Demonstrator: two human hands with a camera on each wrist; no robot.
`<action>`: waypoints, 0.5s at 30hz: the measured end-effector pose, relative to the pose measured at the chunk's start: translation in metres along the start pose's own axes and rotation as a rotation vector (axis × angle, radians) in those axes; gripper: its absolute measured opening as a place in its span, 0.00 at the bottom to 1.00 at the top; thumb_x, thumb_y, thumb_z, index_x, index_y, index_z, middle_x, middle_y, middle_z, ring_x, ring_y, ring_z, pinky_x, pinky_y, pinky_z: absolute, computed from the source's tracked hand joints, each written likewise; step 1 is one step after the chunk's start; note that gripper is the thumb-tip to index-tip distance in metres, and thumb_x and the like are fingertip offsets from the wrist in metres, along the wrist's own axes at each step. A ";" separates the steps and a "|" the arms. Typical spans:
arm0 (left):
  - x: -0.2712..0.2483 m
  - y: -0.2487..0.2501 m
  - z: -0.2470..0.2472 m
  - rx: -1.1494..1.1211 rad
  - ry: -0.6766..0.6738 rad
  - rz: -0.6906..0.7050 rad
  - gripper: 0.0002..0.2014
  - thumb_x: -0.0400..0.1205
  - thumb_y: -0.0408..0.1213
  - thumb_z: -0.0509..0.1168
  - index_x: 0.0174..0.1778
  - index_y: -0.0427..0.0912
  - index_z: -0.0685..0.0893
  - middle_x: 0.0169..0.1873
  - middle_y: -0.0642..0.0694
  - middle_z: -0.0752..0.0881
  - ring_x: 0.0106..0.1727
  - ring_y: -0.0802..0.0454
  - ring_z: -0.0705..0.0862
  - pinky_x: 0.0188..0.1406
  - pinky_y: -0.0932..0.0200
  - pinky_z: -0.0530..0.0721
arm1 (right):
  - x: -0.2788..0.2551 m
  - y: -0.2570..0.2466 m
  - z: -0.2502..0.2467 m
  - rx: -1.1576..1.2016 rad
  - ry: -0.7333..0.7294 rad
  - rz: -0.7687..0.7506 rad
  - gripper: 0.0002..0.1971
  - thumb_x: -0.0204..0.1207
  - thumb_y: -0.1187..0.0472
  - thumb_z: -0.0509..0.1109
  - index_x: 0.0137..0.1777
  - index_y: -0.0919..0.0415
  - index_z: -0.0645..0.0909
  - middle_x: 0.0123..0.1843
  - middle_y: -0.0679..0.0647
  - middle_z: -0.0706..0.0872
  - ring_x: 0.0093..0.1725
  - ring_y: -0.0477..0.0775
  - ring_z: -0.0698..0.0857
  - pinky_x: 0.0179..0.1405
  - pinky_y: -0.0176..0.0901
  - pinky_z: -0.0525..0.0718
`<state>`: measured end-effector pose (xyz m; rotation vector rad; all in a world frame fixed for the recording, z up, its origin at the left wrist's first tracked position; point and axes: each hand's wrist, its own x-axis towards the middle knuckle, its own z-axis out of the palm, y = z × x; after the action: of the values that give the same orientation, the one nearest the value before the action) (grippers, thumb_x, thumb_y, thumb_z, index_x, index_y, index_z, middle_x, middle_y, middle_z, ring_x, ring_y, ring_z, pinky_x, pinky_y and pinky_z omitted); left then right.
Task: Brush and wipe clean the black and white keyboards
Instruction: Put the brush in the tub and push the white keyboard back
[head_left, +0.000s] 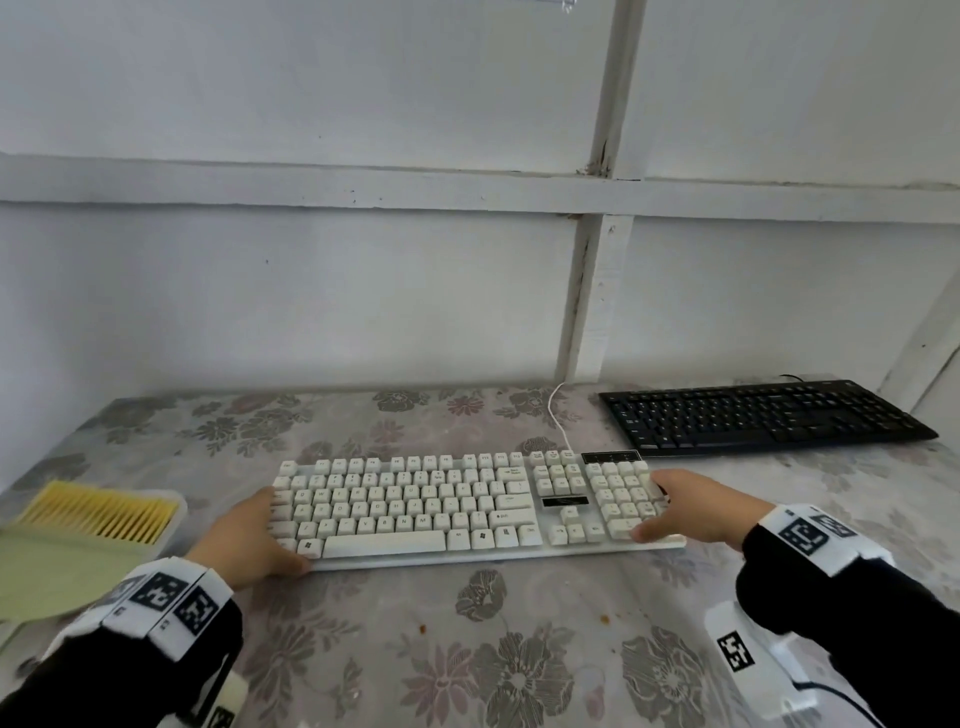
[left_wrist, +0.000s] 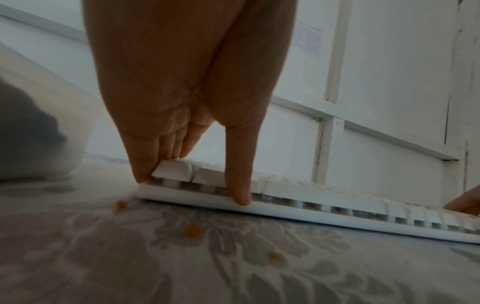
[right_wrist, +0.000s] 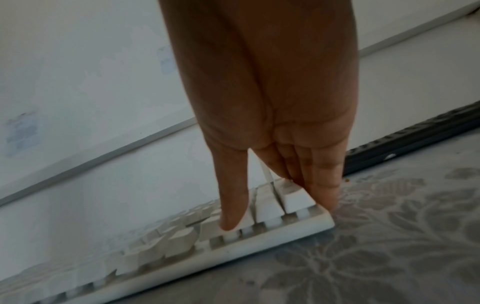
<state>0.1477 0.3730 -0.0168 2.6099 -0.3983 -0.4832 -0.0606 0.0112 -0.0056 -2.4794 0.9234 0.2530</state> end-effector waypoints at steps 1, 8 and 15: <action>0.003 0.001 -0.001 -0.002 0.007 -0.007 0.44 0.66 0.33 0.79 0.76 0.36 0.64 0.71 0.39 0.74 0.70 0.43 0.73 0.69 0.56 0.69 | 0.003 -0.002 0.001 0.003 0.006 -0.008 0.21 0.65 0.52 0.81 0.55 0.53 0.78 0.54 0.47 0.85 0.51 0.48 0.82 0.46 0.38 0.77; 0.024 0.002 -0.007 -0.027 0.058 -0.051 0.40 0.66 0.29 0.79 0.73 0.33 0.68 0.68 0.36 0.77 0.67 0.40 0.76 0.66 0.54 0.71 | 0.027 -0.018 0.001 0.044 0.015 -0.021 0.25 0.66 0.54 0.81 0.62 0.56 0.79 0.59 0.50 0.85 0.56 0.50 0.82 0.56 0.41 0.78; 0.044 0.016 -0.009 -0.016 0.106 -0.082 0.36 0.68 0.32 0.78 0.71 0.33 0.70 0.68 0.36 0.77 0.67 0.40 0.76 0.66 0.54 0.70 | 0.051 -0.035 -0.002 -0.039 0.087 -0.029 0.29 0.73 0.55 0.76 0.71 0.63 0.72 0.68 0.56 0.78 0.63 0.54 0.79 0.56 0.40 0.77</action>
<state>0.1871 0.3469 -0.0132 2.6303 -0.2518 -0.3712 0.0010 0.0042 -0.0079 -2.5548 0.9252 0.1562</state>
